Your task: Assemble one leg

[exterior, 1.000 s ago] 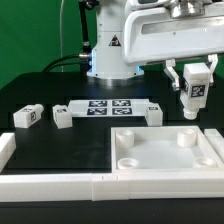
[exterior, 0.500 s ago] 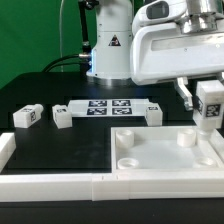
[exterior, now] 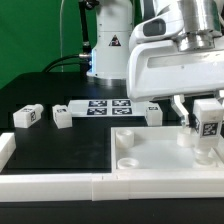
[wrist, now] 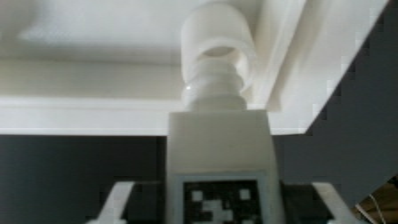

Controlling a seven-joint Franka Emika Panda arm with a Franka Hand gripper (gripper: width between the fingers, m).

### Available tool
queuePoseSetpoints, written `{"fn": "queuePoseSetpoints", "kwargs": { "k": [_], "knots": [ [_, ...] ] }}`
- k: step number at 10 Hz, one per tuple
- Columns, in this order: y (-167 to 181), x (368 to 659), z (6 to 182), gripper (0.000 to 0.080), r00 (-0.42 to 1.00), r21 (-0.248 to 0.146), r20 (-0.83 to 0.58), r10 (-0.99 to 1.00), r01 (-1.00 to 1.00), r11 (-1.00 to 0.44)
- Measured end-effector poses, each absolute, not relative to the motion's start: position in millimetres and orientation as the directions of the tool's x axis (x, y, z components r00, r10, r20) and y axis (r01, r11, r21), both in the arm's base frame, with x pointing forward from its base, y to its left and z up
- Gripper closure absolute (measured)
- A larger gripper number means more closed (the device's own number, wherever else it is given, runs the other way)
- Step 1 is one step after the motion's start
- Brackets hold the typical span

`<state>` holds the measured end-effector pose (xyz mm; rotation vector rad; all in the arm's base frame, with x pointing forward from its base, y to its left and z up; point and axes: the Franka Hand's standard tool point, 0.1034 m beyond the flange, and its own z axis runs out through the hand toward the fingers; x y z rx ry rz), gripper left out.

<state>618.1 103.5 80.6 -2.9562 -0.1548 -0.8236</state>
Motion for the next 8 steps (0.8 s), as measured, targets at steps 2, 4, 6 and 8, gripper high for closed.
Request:
{"fn": "queuePoseSetpoints", "kwargs": {
  "k": [2,4,6,8],
  "knots": [
    [104.2,616.9,79.7,0.0511,0.850,-0.038,0.521,0.080,0.116,-0.992],
    [107.5,616.8,78.9,0.0511,0.847,-0.038,0.524,0.083,0.121,-0.992],
    [111.0,618.5,76.7,0.0511,0.843,-0.037,0.531,0.087,0.126,-0.991],
    [108.8,617.0,68.0,0.0511,0.843,-0.033,0.531,0.088,0.125,-0.992]
  ]
}}
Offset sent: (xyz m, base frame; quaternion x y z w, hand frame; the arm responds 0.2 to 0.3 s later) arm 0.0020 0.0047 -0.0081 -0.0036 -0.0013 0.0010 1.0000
